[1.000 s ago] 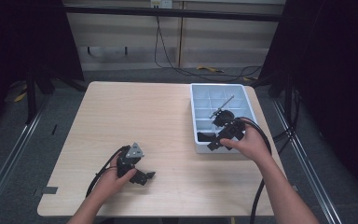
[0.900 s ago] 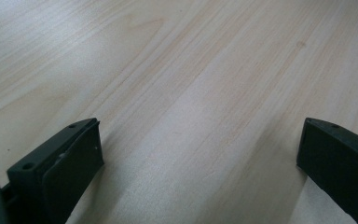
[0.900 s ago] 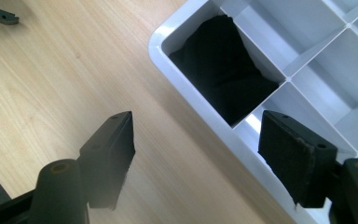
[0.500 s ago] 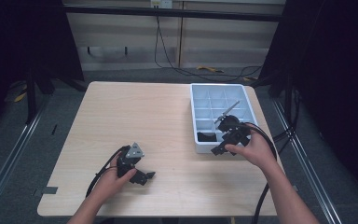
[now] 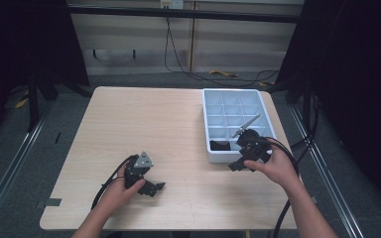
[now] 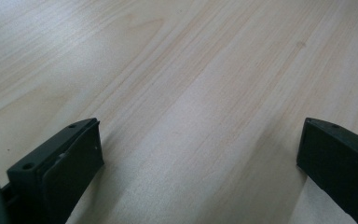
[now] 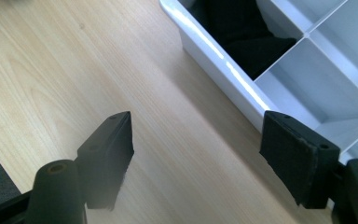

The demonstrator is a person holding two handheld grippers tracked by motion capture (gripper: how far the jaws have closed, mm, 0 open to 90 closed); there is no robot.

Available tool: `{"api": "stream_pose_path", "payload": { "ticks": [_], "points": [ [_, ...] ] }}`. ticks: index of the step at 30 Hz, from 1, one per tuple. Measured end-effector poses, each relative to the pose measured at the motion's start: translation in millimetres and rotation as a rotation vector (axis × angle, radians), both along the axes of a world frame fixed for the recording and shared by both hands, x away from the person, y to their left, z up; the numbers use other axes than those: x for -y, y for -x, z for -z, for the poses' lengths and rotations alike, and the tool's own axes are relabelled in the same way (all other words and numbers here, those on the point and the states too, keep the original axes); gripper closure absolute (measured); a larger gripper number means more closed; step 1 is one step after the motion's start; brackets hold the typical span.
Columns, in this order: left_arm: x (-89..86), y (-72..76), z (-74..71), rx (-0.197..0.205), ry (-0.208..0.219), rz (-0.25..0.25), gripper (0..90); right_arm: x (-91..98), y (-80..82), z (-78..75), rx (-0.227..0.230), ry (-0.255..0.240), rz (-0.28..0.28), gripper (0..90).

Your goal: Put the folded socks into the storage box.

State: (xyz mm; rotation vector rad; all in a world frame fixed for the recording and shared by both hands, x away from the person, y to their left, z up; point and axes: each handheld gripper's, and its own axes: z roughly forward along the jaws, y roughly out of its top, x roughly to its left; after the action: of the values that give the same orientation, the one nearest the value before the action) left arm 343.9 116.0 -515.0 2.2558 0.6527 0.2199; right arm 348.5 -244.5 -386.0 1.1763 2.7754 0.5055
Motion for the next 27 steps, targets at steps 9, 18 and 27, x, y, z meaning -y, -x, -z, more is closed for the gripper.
{"api": "stream_pose_path", "payload": {
  "ticks": [9, 18, 27],
  "points": [
    [0.0, 0.0, 0.0, 0.000, 0.000, 0.000, 0.0, 4.6, 7.0, 5.4, 0.004, 0.003, 0.002, 25.0],
    [0.0, 0.0, 0.0, 0.000, 0.000, 0.000, 0.0, 10.5, 13.0, 10.8, 0.005, 0.004, 0.011, 25.1],
    [0.0, 0.0, 0.0, 0.000, 0.001, 0.000, 0.0, 18.1, 18.7, 18.8, 0.004, -0.010, 0.018, 25.0]
  ]
}}
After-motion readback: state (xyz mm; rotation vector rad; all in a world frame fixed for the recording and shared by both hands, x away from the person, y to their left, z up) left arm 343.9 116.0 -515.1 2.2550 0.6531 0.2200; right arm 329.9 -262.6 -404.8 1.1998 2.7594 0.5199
